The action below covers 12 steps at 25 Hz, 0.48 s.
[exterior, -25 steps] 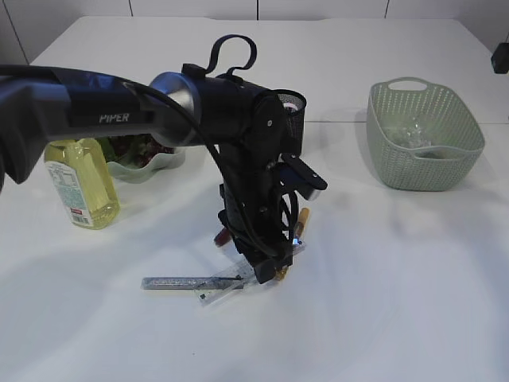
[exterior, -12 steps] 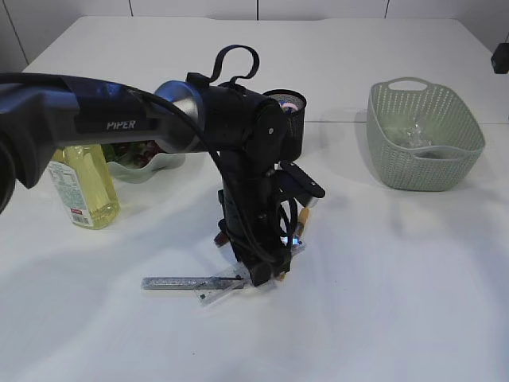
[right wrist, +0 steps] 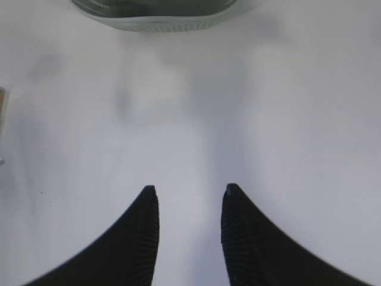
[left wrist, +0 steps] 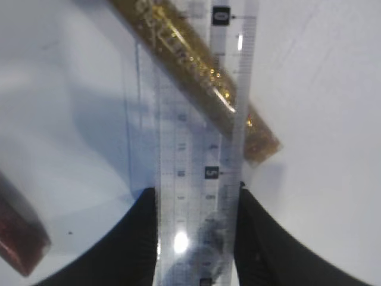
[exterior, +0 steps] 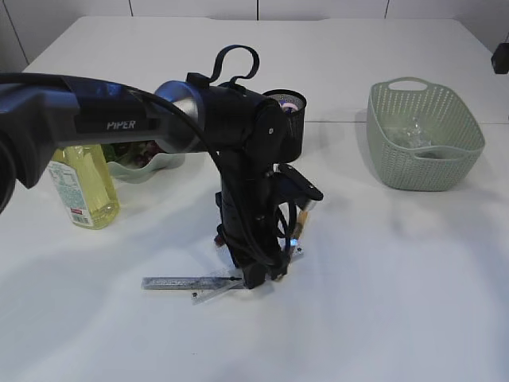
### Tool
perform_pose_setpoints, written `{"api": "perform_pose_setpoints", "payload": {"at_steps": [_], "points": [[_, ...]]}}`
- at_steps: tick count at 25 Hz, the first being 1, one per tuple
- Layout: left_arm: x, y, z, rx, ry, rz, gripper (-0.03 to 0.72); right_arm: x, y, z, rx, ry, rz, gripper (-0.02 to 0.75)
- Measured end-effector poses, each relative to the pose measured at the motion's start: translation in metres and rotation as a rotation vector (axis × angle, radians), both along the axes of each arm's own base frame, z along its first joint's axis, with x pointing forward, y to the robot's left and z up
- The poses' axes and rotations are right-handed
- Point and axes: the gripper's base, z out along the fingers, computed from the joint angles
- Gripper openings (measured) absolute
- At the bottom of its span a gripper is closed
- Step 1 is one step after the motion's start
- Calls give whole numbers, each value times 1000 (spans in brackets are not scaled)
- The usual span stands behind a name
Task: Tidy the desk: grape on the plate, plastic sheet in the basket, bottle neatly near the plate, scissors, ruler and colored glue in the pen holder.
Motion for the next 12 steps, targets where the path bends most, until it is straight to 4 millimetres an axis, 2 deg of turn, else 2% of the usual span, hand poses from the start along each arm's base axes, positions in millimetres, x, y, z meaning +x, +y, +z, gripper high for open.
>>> {"api": "perform_pose_setpoints", "payload": {"at_steps": [4, 12], "points": [[-2, 2, 3, 16, 18, 14, 267, 0, 0, 0, 0, 0, 0, 296], [1, -1, 36, -13, -13, 102, 267, 0, 0, 0, 0, 0, 0, 296]]}}
